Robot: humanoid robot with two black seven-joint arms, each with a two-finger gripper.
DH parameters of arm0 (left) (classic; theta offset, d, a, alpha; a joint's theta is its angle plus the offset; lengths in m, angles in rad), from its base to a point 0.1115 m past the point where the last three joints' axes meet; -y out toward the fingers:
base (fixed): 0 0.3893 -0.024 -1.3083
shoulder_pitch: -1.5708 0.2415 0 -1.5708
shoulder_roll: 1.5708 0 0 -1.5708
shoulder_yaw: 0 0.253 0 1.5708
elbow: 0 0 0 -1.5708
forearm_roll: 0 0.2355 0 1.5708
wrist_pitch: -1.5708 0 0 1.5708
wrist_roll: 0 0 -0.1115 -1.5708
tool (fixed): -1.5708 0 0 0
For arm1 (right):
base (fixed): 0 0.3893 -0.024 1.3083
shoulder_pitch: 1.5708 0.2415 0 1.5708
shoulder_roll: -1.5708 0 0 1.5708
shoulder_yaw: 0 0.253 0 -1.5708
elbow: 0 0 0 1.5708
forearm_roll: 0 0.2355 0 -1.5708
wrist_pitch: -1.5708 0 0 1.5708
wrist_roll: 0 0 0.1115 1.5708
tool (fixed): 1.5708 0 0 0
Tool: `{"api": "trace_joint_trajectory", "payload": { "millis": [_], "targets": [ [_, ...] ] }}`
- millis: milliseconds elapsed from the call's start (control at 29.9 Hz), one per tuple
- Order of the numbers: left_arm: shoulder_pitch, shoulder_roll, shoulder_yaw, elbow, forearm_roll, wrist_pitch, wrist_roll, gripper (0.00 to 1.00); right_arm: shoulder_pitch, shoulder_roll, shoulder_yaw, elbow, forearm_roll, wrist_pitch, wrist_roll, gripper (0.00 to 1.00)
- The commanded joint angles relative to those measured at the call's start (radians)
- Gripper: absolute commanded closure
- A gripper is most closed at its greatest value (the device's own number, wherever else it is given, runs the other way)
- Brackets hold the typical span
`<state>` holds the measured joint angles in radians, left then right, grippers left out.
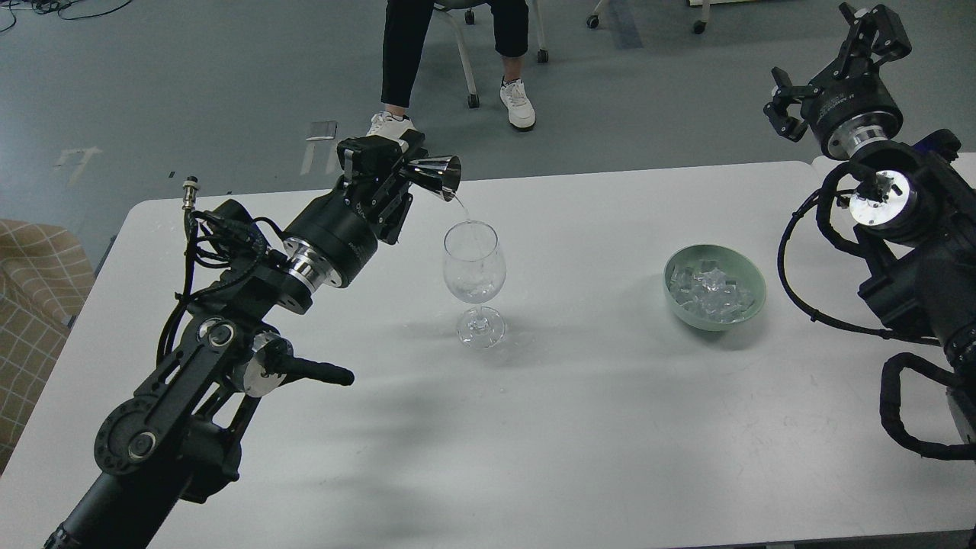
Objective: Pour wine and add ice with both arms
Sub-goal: 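Tilt the metal cup with the left gripper to pour into the wine glass, then turn the metal cup upright and move the left gripper back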
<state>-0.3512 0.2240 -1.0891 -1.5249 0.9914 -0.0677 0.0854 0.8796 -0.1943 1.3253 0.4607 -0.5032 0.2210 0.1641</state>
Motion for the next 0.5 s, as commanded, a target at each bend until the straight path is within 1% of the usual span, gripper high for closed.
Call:
{"api": "trace_joint_trajectory", "payload": {
  "millis": [0,234,334,468],
  "targets": [
    [0.008,0.001,0.001,0.002,0.01,-0.001,-0.003,0.86,-0.011,-0.004,0.002,0.003,0.0,0.0,0.0,0.0],
    [-0.008,0.005,0.005,-0.001,0.05,-0.006,-0.006,0.86,-0.011,-0.007,0.002,0.003,0.0,0.0,0.0,0.0],
    [-0.011,0.032,0.008,-0.001,0.072,-0.006,-0.007,0.86,-0.011,-0.007,0.002,0.003,0.0,-0.002,0.0,0.0],
    [-0.035,0.069,0.047,-0.006,0.177,-0.006,-0.004,0.86,-0.017,-0.011,0.002,0.003,0.0,-0.002,0.0,0.0]
  ]
}}
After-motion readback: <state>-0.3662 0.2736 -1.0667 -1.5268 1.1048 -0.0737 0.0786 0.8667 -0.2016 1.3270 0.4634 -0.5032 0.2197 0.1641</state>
